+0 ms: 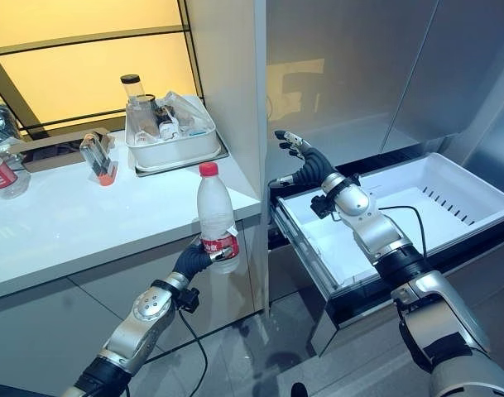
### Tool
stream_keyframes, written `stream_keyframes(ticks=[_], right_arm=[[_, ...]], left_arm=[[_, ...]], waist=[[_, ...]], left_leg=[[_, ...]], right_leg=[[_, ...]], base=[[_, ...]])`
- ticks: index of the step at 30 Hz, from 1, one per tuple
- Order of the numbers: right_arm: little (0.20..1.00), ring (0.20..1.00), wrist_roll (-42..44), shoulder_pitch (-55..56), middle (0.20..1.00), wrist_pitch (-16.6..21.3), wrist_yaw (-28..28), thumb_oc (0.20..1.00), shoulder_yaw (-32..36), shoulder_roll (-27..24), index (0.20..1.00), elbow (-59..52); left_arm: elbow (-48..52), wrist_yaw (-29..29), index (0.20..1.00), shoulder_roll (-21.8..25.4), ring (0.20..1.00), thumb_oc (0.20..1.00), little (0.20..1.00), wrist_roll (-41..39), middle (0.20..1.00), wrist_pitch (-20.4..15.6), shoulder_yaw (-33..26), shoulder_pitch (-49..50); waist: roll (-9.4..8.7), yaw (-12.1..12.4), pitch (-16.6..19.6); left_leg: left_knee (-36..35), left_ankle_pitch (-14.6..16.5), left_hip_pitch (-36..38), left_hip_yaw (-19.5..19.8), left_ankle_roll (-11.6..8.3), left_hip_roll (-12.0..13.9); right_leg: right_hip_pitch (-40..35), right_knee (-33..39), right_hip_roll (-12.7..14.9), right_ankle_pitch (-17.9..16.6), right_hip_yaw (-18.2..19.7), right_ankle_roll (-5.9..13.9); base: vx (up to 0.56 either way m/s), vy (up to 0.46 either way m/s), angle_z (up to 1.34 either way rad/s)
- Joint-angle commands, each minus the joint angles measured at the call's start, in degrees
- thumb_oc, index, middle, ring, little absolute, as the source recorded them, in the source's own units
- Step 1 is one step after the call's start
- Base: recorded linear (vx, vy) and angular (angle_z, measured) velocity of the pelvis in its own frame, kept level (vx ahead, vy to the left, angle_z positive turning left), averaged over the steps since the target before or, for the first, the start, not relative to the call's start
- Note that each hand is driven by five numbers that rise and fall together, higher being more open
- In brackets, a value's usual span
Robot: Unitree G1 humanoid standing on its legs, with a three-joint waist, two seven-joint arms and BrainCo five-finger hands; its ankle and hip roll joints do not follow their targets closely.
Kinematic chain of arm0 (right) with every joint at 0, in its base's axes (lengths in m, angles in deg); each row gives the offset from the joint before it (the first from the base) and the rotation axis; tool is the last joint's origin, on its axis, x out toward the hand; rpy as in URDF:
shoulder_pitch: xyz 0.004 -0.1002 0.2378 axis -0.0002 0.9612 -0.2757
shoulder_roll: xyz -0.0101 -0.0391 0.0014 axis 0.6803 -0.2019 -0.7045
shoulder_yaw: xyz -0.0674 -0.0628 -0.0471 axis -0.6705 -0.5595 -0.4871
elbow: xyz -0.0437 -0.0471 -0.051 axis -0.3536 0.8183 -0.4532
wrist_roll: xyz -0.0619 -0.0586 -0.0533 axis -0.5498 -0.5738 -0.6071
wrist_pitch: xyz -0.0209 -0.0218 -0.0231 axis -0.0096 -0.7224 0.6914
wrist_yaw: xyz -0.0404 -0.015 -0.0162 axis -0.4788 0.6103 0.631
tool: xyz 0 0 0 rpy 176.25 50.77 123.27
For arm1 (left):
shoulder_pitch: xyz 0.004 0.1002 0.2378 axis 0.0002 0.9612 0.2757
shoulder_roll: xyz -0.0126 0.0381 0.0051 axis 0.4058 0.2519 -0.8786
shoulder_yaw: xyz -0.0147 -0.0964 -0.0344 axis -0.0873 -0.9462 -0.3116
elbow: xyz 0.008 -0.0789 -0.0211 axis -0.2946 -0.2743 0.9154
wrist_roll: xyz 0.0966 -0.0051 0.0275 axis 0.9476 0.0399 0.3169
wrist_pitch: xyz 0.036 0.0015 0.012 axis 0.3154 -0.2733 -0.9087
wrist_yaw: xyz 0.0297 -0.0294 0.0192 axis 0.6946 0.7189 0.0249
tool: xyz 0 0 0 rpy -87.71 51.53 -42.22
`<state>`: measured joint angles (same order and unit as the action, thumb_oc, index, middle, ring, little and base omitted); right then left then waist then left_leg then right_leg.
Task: Take the drinks into the refrigerator
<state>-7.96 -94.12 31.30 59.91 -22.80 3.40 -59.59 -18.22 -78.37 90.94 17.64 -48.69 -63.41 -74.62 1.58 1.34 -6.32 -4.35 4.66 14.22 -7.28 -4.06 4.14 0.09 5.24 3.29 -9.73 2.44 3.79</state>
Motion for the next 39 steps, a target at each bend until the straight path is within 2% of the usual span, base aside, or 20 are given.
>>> stream_keyframes(ticks=[1, 13, 18, 23, 25, 29, 35, 39], right_arm=[[1.000, 1.000, 4.36, -9.30, 1.000, 1.27, -0.76, 1.000, -1.99, 0.42, 1.000, 4.54], [1.000, 1.000, 14.08, -14.92, 1.000, -0.42, -5.38, 1.000, -8.02, 2.48, 1.000, 6.80], [1.000, 1.000, 11.78, -15.89, 1.000, 0.78, -3.25, 1.000, -8.53, 4.37, 1.000, 7.11], [1.000, 1.000, 4.53, -15.16, 1.000, 1.10, -1.49, 1.000, -8.24, 7.83, 1.000, 10.24], [1.000, 1.000, 4.08, -14.27, 1.000, 1.38, -1.40, 1.000, -8.09, 9.29, 1.000, 12.68], [1.000, 1.000, 6.06, -11.11, 1.000, 1.86, -1.54, 1.000, -6.86, 10.83, 1.000, 12.03], [1.000, 1.000, 7.41, -5.05, 1.000, 2.22, -2.94, 1.000, -6.65, 12.97, 1.000, 7.92], [1.000, 1.000, 7.43, -1.68, 1.000, 2.47, -2.47, 1.000, -4.91, 14.03, 1.000, 5.94]], left_arm=[[9.64, 2.21, 0.200, 2.33, 0.200, 0.200, 0.200, 5.47, 0.200, -9.36, -0.67, -8.35], [4.93, 7.17, 0.200, 3.14, 0.200, 0.200, 0.200, 16.73, 0.200, -9.65, 1.36, -13.39], [2.48, 10.18, 0.200, 3.10, 0.200, 0.200, 0.200, 17.64, 0.200, -10.06, 1.75, -16.20], [2.13, 11.97, 0.200, 1.52, 0.200, 0.200, 0.200, 14.62, 0.200, -10.77, 1.07, -17.40], [2.73, 12.10, 0.200, 0.57, 0.200, 0.200, 0.200, 12.76, 0.200, -11.13, 0.93, -17.80], [4.02, 10.59, 0.200, -0.47, 0.200, 0.200, 0.200, 8.53, 0.200, -11.33, 0.46, -17.82], [2.19, 9.50, 0.200, -4.64, 0.200, 0.200, 0.200, -1.64, 0.200, -11.05, -0.26, -18.94], [2.06, 9.31, 0.200, -5.28, 0.200, 0.200, 0.200, -3.20, 0.200, -10.81, -0.74, -19.88]], waist=[[-2.15, 2.31, 2.76], [-1.84, 1.55, 3.33], [-1.69, 1.25, 3.43], [-1.45, 1.24, 3.48], [-1.35, 1.45, 3.45], [-1.24, 1.71, 3.39], [-0.84, 1.77, 3.33], [-0.77, 1.86, 3.30]], left_leg=[[1.82, -0.89, -5.38, 1.72, 3.20, -3.40], [1.44, -0.91, -4.72, 1.31, 2.78, -3.20], [1.33, -0.95, -4.54, 1.21, 2.71, -3.09], [1.31, -0.90, -4.48, 1.21, 2.81, -3.00], [1.34, -0.93, -4.50, 1.42, 2.83, -3.03], [1.37, -1.00, -4.56, 1.69, 2.88, -3.04], [1.14, -0.53, -4.04, 2.09, 3.06, -3.01], [1.21, -0.57, -4.11, 2.36, 3.16, -3.02]], right_leg=[[-4.59, -5.04, 0.75, 7.40, -3.07, 1.85], [-5.00, -5.24, 0.67, 7.80, -3.27, 1.86], [-5.00, -5.39, 0.63, 7.92, -3.34, 1.90], [-4.87, -5.70, 0.71, 8.04, -3.31, 1.79], [-4.93, -5.78, 0.72, 8.09, -3.45, 1.74], [-5.00, -5.87, 0.78, 8.14, -3.64, 1.64], [-5.69, -6.04, 0.86, 8.85, -4.15, 1.68], [-5.73, -6.21, 0.88, 8.97, -4.28, 1.64]], base=[[0.00, 0.000, 0.00], [0.00, 0.000, 0.00], [0.01, -0.001, 0.00], [-0.01, -0.002, 0.00], [0.00, 0.000, 0.00], [0.00, 0.000, 0.00], [0.01, 0.003, 0.01], [-0.01, 0.002, 0.04]])
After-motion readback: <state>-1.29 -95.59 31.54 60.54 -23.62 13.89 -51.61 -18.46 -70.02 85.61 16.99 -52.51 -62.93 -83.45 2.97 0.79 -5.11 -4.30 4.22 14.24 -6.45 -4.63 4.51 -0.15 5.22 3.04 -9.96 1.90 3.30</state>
